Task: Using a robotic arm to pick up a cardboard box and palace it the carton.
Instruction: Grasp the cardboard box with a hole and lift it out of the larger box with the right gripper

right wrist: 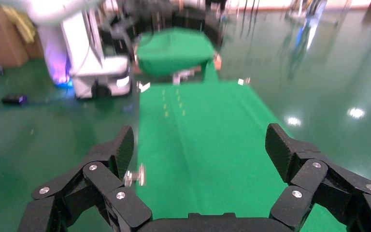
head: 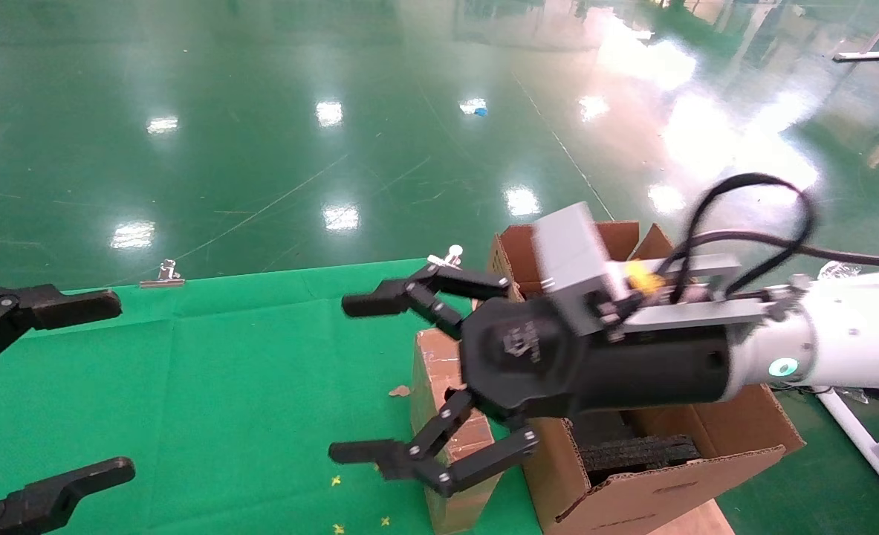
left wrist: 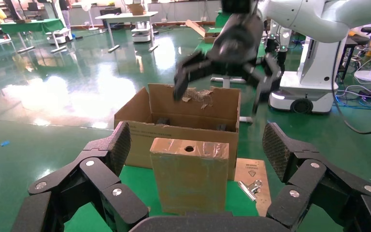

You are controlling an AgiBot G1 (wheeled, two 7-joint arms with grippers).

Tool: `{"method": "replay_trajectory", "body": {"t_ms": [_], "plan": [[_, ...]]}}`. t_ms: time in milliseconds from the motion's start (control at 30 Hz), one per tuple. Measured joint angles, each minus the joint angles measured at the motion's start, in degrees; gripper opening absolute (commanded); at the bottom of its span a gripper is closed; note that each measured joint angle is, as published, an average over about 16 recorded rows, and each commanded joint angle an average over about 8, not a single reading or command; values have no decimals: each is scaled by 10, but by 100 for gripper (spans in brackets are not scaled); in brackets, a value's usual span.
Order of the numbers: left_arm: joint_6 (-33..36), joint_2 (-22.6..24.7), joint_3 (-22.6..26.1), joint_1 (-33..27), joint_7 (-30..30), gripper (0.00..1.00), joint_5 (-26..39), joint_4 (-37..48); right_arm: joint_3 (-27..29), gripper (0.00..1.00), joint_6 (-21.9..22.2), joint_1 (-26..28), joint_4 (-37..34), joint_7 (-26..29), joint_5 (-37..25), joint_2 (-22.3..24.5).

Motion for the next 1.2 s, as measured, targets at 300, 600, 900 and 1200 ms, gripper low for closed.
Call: {"method": "replay_trajectory", "body": {"t_ms": [300, 600, 900, 1200], "plan": [[0, 0, 0, 0, 0, 100, 0, 0, -112, 100, -23, 124, 15, 81, -194, -60], [0, 0, 1, 0, 0, 100, 0, 0, -260, 100, -53, 292, 17, 151, -339, -122], [0, 0, 1, 0, 1, 100, -1, 0, -442, 100, -59, 454, 19, 203, -352, -140], [0, -1, 2, 0, 1, 100, -1, 0, -596, 100, -47, 547, 22, 232, -332, -147]]}}
